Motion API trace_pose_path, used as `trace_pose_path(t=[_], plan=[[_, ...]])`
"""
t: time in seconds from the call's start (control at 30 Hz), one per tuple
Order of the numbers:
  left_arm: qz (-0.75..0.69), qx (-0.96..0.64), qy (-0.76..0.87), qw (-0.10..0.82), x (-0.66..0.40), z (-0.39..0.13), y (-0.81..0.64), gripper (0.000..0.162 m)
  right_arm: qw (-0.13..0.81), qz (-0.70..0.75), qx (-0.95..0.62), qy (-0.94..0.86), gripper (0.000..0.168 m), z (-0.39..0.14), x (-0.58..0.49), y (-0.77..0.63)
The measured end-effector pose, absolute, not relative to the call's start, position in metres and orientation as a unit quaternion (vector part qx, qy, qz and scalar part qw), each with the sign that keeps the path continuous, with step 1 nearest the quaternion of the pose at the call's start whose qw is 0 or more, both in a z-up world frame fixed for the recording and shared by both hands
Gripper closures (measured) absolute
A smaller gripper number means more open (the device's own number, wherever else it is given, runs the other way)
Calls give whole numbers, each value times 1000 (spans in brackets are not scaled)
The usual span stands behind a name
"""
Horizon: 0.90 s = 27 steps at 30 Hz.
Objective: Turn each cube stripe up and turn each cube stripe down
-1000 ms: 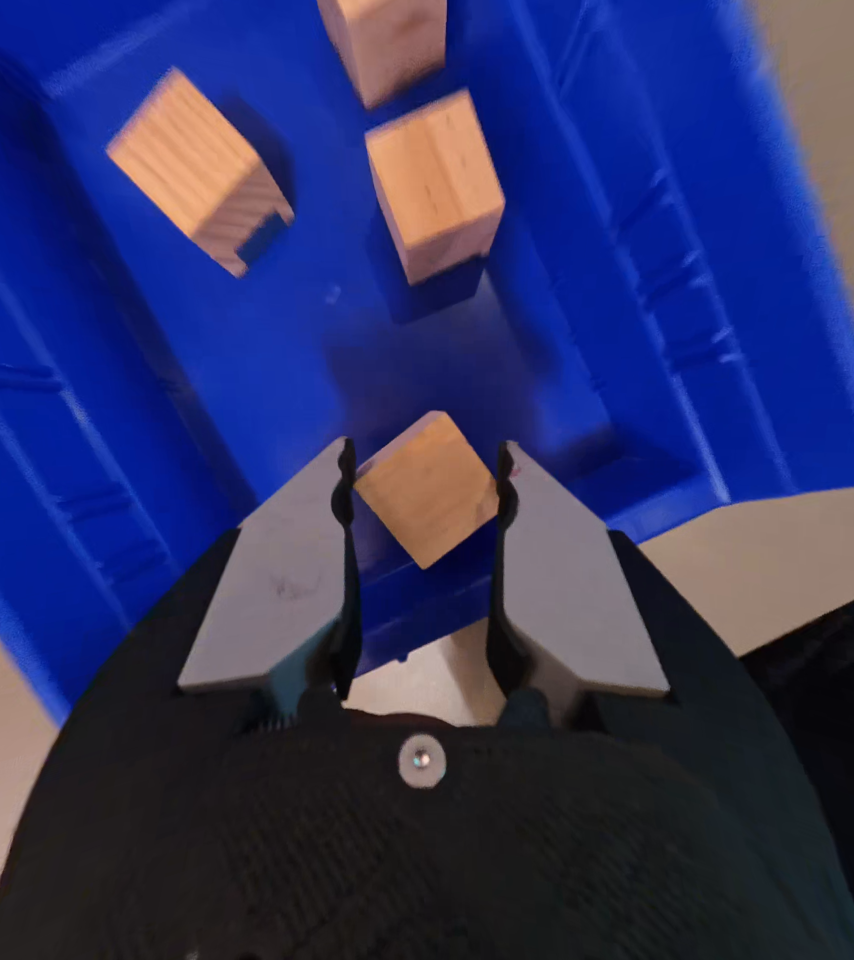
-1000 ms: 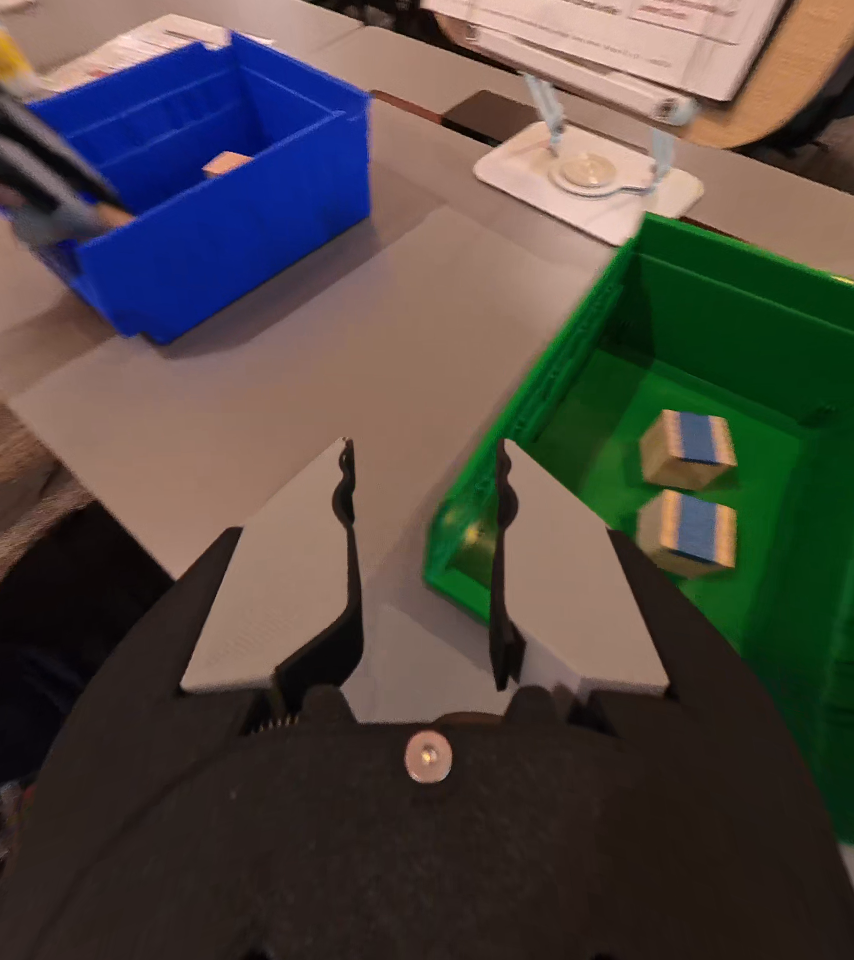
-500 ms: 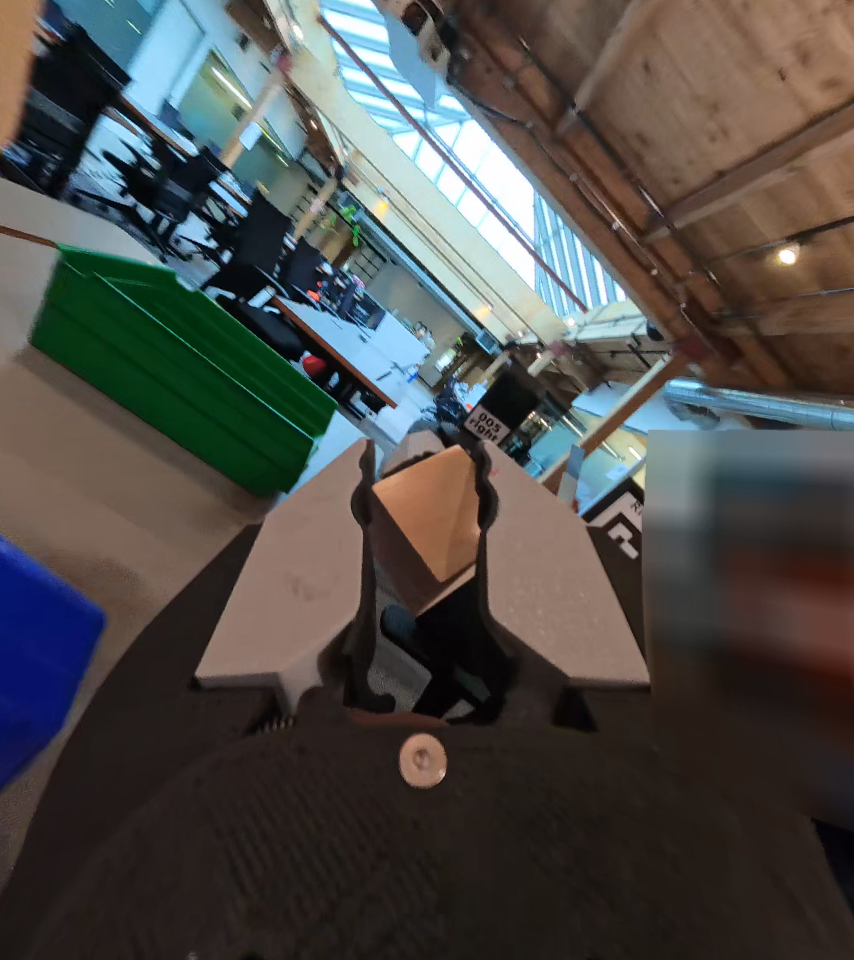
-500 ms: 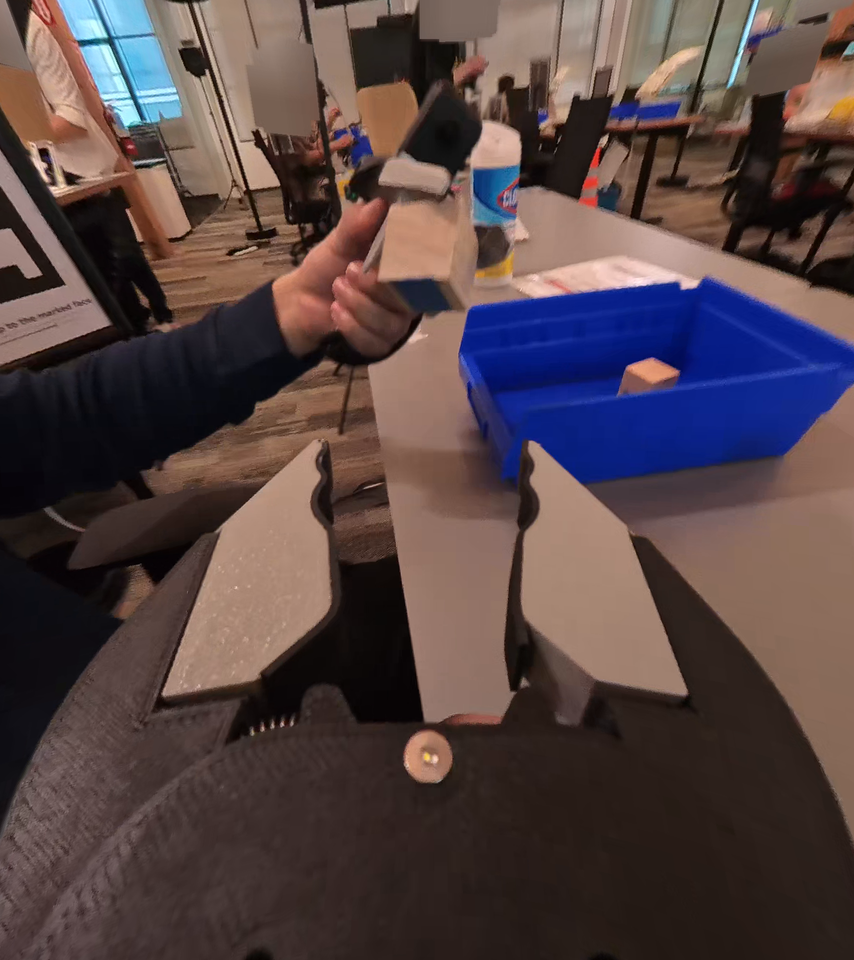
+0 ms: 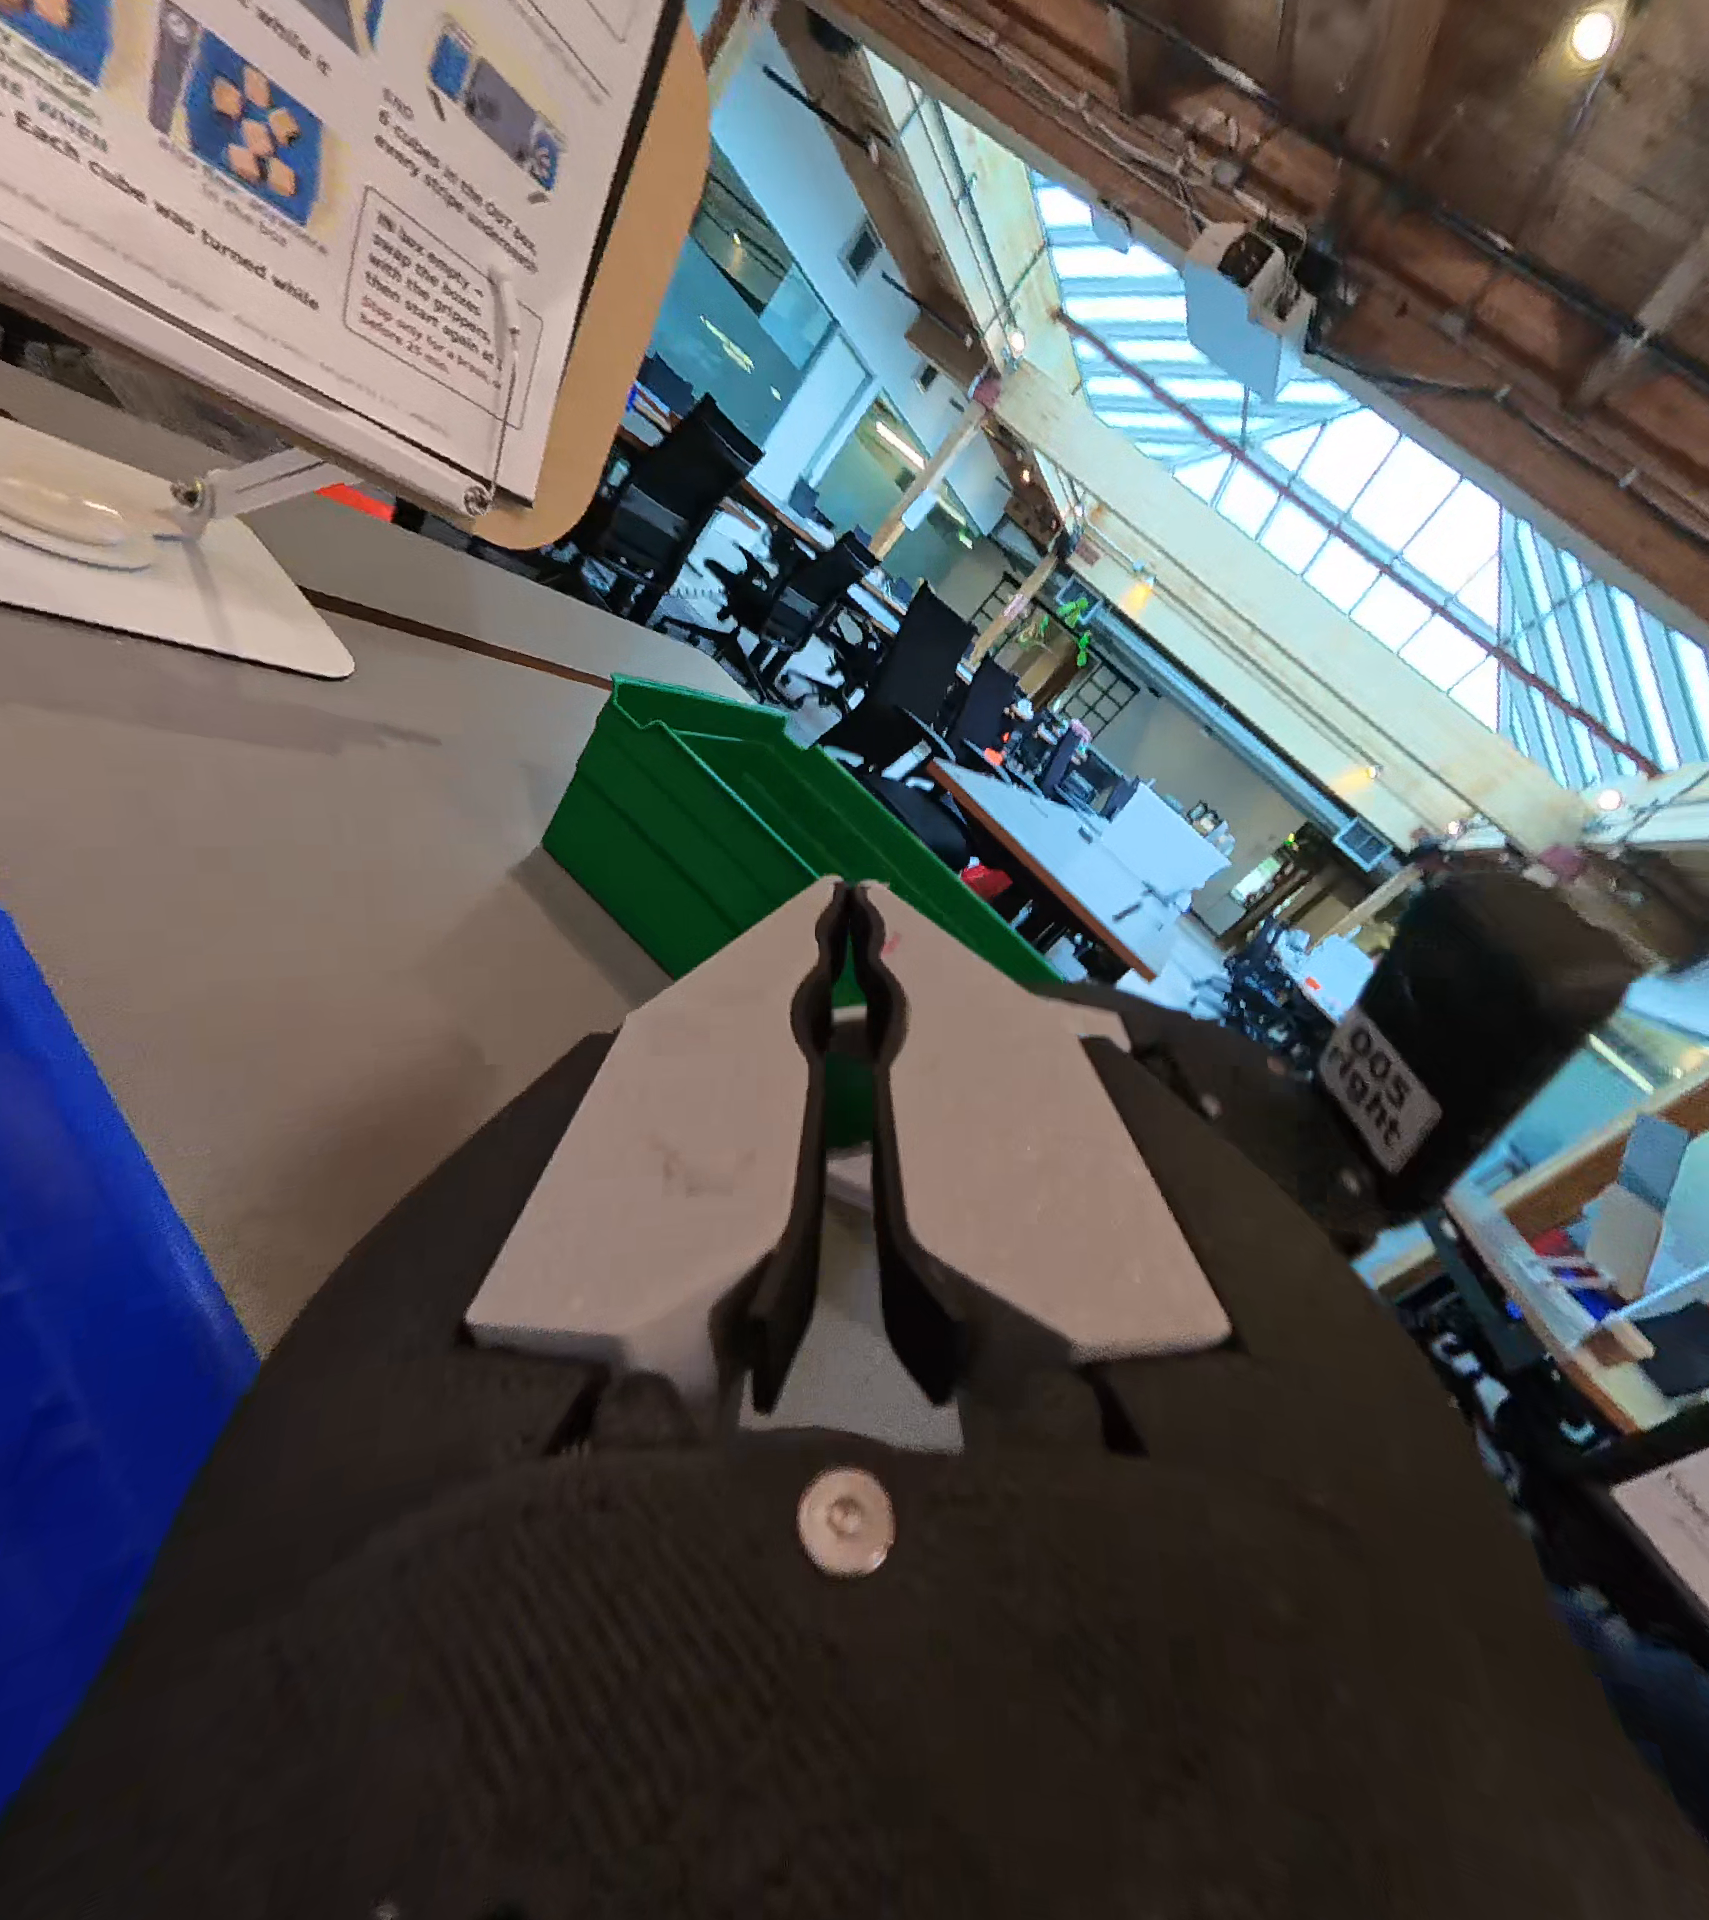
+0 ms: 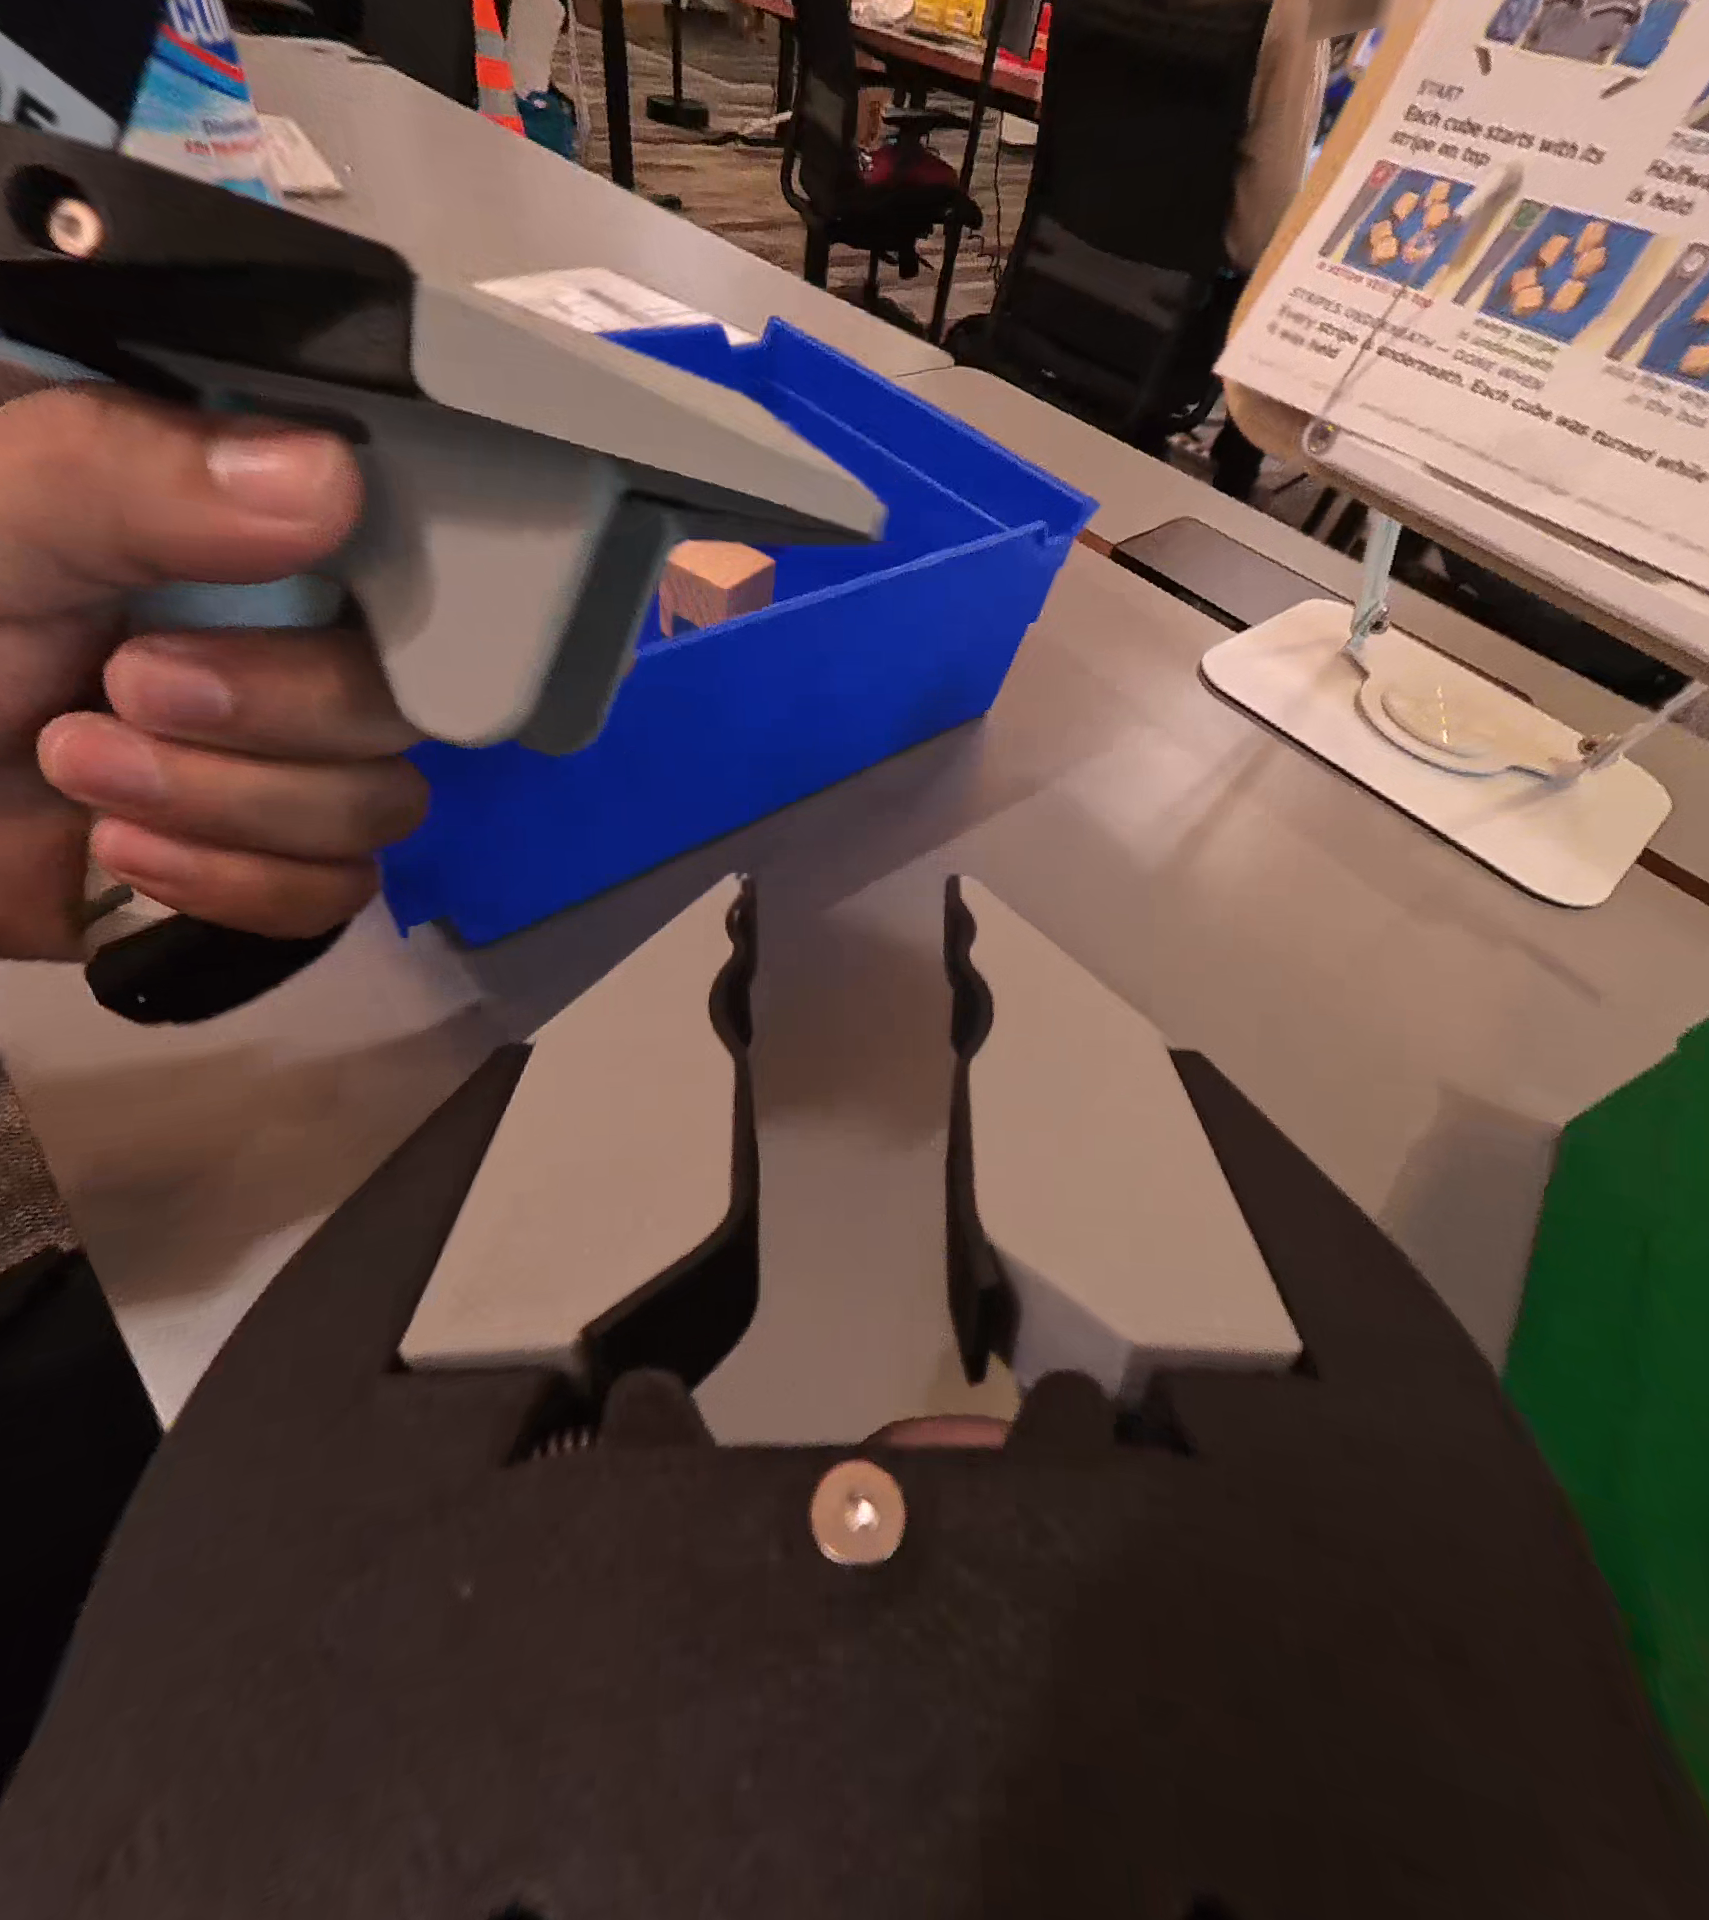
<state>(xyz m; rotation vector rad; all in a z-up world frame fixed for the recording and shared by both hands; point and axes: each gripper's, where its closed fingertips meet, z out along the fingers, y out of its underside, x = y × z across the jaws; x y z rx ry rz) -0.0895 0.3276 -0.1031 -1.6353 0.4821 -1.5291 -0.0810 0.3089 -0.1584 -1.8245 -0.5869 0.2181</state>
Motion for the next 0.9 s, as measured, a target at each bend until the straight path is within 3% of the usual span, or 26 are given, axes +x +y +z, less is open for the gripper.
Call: trace_pose_path(t=[0.17, 0.3, 0.4, 0.63, 0.9], plan=[[-552, -663, 267, 429, -103, -116, 312, 162, 516, 53, -809, -277, 130, -164, -40, 301], [-479, -685, 319, 446, -120, -133, 309, 162, 386, 5, -869, -308, 115, -188, 5, 306], [-442, -691, 340, 460, -134, -140, 308, 150, 302, -49, -883, -355, 112, -204, 34, 306], [-393, -694, 401, 451, -144, -153, 298, 133, 142, -190, -852, -466, 104, -233, 71, 310], [-354, -674, 448, 469, -146, -151, 285, 132, 17, -244, -794, -556, 93, -253, 82, 322]])
